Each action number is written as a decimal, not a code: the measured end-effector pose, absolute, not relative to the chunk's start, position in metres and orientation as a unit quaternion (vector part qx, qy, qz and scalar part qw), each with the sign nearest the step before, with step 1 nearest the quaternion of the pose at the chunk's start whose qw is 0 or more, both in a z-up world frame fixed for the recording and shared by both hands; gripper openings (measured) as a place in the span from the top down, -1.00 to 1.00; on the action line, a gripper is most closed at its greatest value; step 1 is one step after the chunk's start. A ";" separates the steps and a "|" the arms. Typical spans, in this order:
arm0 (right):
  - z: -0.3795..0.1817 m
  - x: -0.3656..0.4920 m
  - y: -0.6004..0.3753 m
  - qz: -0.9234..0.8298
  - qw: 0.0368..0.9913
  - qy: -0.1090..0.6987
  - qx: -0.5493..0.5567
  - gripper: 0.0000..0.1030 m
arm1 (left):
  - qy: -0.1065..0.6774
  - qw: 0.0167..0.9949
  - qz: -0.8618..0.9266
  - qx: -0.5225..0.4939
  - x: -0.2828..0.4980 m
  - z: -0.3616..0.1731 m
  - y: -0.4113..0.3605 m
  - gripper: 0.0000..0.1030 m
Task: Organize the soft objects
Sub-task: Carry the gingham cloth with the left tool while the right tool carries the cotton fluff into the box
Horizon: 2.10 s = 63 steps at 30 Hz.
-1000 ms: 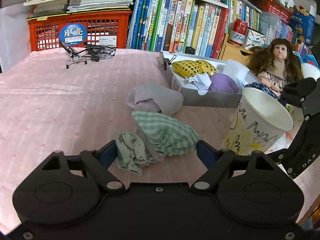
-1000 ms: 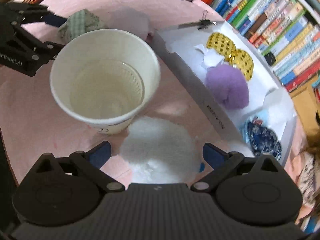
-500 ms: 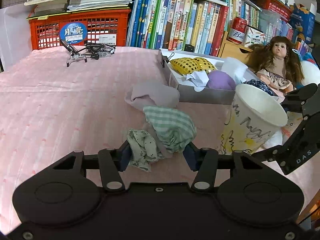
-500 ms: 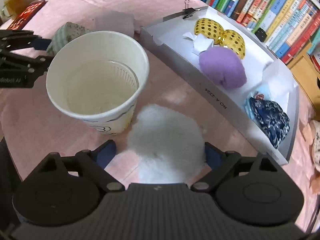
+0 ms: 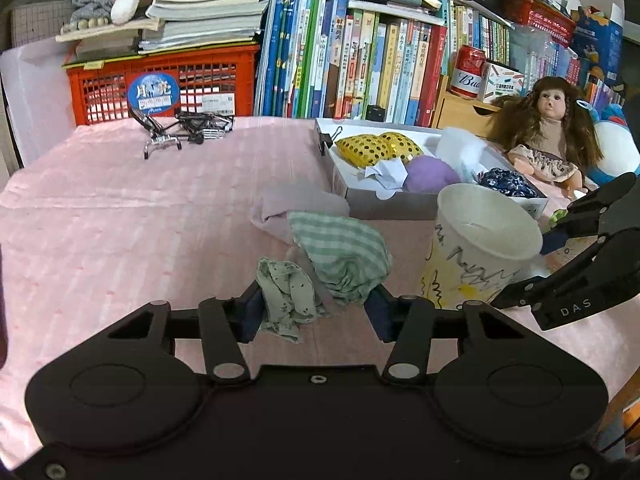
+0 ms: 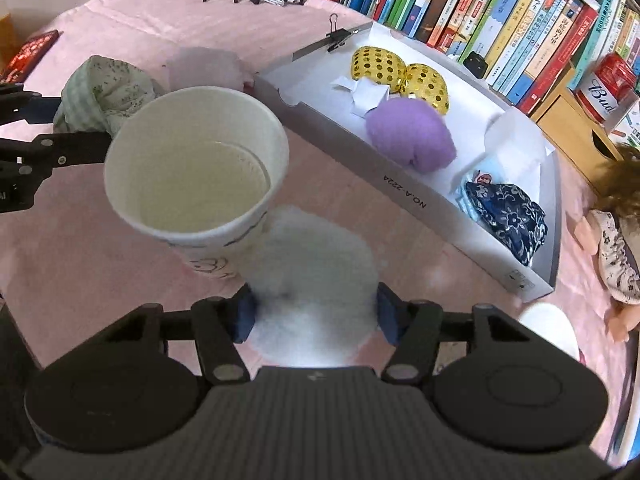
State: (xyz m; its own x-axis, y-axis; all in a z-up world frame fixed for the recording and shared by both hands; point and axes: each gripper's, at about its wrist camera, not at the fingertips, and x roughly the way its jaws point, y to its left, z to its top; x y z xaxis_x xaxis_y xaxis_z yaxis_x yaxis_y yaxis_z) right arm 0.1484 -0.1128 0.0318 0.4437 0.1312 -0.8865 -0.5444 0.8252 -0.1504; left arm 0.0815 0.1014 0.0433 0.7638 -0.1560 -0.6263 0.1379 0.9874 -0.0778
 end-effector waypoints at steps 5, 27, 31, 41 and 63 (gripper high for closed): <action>0.041 0.138 -0.118 0.207 0.832 0.471 -0.205 -0.23 | 0.328 0.941 -0.077 -0.007 0.076 0.052 0.100 0.05; 0.105 0.122 -0.157 0.194 0.892 0.380 -0.148 -0.23 | 0.295 0.950 -0.101 -0.021 0.081 0.107 0.085 0.05; 0.118 0.126 -0.168 0.184 0.903 0.366 -0.131 -0.23 | 0.285 0.952 -0.109 -0.019 0.090 0.118 0.075 0.05; 0.146 0.154 -0.199 0.146 0.923 0.347 -0.075 -0.23 | 0.269 0.951 -0.145 -0.046 0.142 0.154 0.055 0.05; 0.107 0.269 -0.229 0.079 0.921 0.380 -0.018 -0.23 | 0.352 0.918 -0.181 -0.029 0.290 0.119 -0.008 0.04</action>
State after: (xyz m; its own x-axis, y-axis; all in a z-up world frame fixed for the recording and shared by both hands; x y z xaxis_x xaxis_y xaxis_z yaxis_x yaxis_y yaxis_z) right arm 0.2686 -0.2289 0.1070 0.6986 0.1313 -0.7034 -0.1584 0.9870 0.0270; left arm 0.2905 -0.0083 0.1191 0.6863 -0.3524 -0.6362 0.3121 0.9328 -0.1800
